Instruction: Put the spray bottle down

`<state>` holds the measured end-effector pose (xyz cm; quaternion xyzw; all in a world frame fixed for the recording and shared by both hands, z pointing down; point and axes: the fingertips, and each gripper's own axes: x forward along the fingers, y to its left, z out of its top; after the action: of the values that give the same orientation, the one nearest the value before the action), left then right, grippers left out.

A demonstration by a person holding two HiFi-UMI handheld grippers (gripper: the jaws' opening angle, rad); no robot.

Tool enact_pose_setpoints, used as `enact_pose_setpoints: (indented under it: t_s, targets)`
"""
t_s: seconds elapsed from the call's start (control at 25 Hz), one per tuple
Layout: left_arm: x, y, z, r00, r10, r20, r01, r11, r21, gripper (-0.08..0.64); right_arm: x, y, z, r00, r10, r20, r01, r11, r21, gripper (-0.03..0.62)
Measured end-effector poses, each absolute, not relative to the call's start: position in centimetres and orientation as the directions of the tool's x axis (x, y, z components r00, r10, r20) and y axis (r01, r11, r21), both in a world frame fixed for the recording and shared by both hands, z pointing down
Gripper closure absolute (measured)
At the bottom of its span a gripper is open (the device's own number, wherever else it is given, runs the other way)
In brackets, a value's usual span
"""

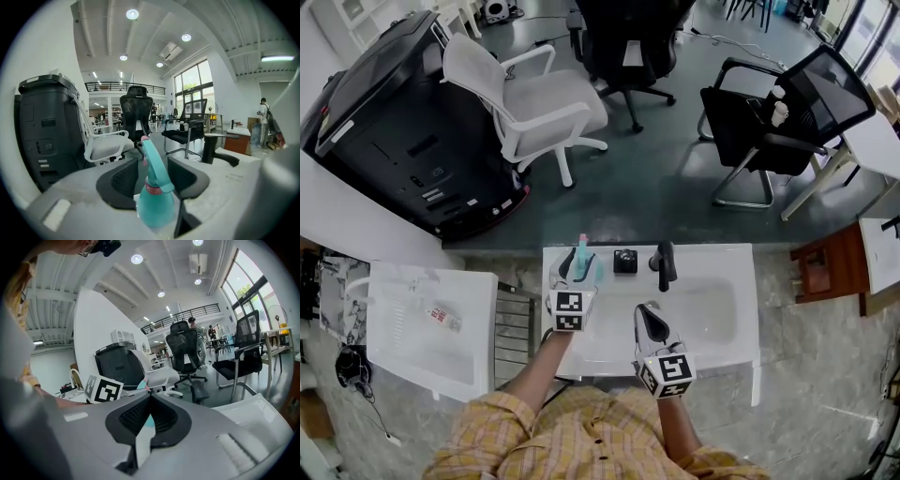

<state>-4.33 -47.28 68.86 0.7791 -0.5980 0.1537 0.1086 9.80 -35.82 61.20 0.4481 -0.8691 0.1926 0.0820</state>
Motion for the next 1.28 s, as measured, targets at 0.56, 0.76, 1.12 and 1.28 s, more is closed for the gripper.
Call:
enact_pose_setpoints:
  t_s: [0.56,0.76,1.12,1.28]
  targets:
    - [-4.7,-45.3,64.8,0.254,-0.913,0.319,-0.965,-0.262,0.019,0.368,9.3,-34.8,58.3,-0.564,-0.78,0.27,-0.825,0.515,-0.234,0.592]
    - [-4.9,-43.6,63.0,0.264,-0.918,0.297,-0.963,-0.266,0.035,0.373,8.7,-34.0,56.6,-0.56,-0.791,0.245,-0.827,0.518,-0.22,0.592]
    - [-5.7,-38.6,59.8,0.287,-0.92,0.266,-0.958,-0.274,0.087,0.403,7.4,-31.2,54.5,-0.566,-0.795,0.217,-0.822,0.527,-0.214,0.592]
    - [-6.3,-36.3,58.2,0.29,-0.926,0.241,-0.956,-0.271,0.11,0.433,6.8,-30.2,53.3,-0.566,-0.801,0.195,-0.822,0.531,-0.205,0.592]
